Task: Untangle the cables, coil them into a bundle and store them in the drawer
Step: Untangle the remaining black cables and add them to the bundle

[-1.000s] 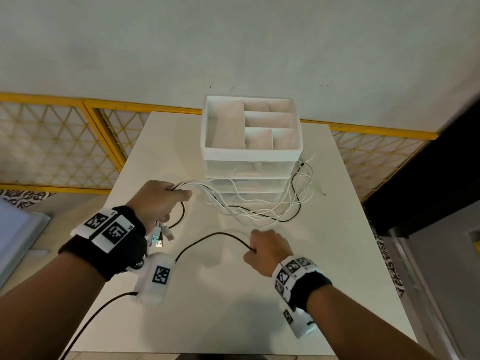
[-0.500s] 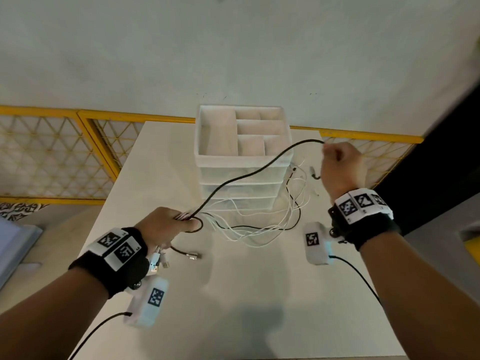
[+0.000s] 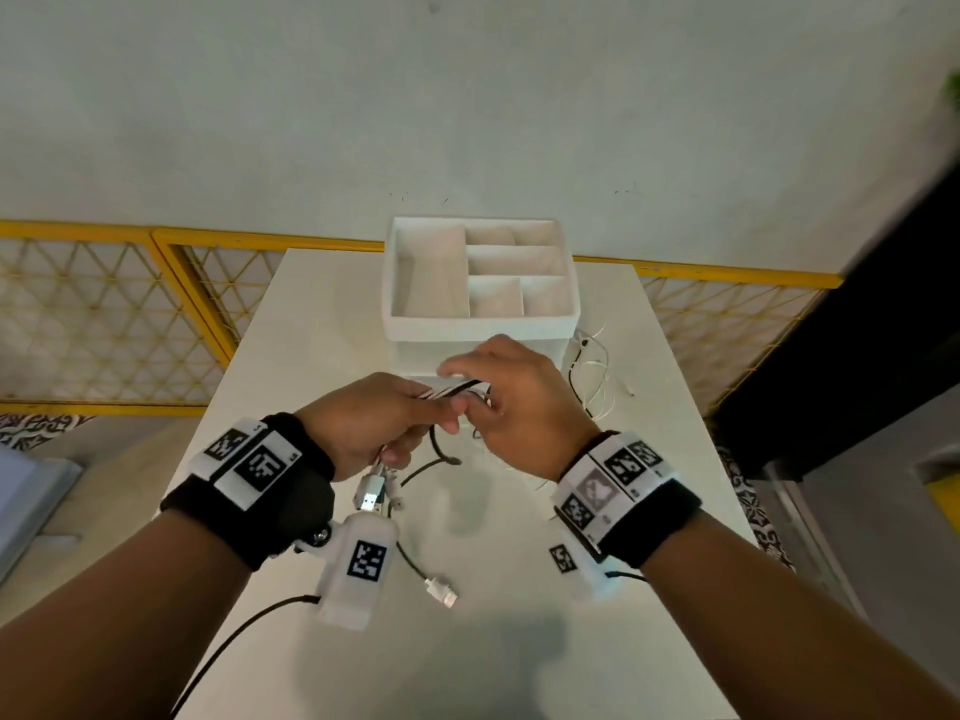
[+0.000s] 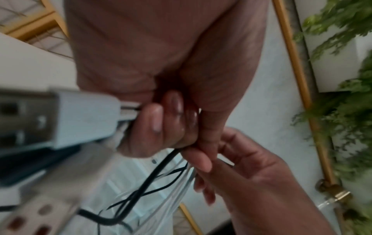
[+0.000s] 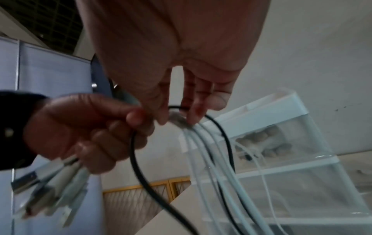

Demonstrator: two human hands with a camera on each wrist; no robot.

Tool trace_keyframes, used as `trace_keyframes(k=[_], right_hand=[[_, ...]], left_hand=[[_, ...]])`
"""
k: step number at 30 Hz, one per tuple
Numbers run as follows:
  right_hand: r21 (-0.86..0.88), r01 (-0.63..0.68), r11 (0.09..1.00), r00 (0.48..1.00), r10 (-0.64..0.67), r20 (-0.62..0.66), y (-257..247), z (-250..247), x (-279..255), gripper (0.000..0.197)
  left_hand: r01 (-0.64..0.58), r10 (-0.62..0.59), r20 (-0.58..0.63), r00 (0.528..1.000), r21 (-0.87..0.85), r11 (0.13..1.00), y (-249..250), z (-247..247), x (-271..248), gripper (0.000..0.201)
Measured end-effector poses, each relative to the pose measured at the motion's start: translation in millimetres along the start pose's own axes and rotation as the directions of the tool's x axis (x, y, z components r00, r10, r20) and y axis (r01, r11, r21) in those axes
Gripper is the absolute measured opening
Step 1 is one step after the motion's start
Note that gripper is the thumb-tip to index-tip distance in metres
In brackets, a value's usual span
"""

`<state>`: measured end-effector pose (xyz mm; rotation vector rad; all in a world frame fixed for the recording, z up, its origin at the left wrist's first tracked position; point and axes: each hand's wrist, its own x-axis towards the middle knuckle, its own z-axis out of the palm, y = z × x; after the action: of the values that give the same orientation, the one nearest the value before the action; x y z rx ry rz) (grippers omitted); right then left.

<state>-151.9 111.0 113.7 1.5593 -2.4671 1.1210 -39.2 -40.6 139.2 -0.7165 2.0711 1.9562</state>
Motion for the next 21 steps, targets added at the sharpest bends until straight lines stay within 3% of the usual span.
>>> trace_keyframes(k=[3, 6, 11, 14, 17, 21], right_hand=[[0.051, -0.023, 0.998, 0.994, 0.029, -0.104, -1.0, -8.8, 8.5, 0.008], [0.070, -0.087, 0.994, 0.960, 0.103, -0.261, 4.2, -30.9, 14.6, 0.006], [0.156, -0.327, 0.932, 0.789, 0.360, -0.497, 32.8, -77.1, 33.1, 0.012], [0.311, -0.386, 0.868, 0.710, 0.496, -0.500, 45.3, -91.4, 37.6, 0.008], [0.329, -0.426, 0.843, 0.698, 0.538, -0.472, 54.4, -90.5, 40.7, 0.010], [0.307, -0.363, 0.880, 0.684, 0.475, -0.553, 50.0, -100.8, 53.6, 0.008]], left_hand=[[-0.026, 0.026, 0.005, 1.000, -0.001, 1.000, 5.0, -1.0, 1.1, 0.025], [-0.027, 0.031, -0.033, 0.999, 0.106, 0.994, -3.4, -4.7, 2.5, 0.026], [0.007, 0.041, -0.167, 0.985, 0.278, 0.961, -32.6, -9.7, 10.4, 0.029], [0.015, 0.079, -0.253, 0.964, 0.350, 0.937, -48.3, -18.2, 15.7, 0.047], [0.092, 0.077, -0.294, 0.953, 0.520, 0.849, -54.9, -22.8, 18.4, 0.045], [0.168, 0.035, -0.338, 0.940, 0.553, 0.816, -65.2, -24.8, 19.1, 0.037]])
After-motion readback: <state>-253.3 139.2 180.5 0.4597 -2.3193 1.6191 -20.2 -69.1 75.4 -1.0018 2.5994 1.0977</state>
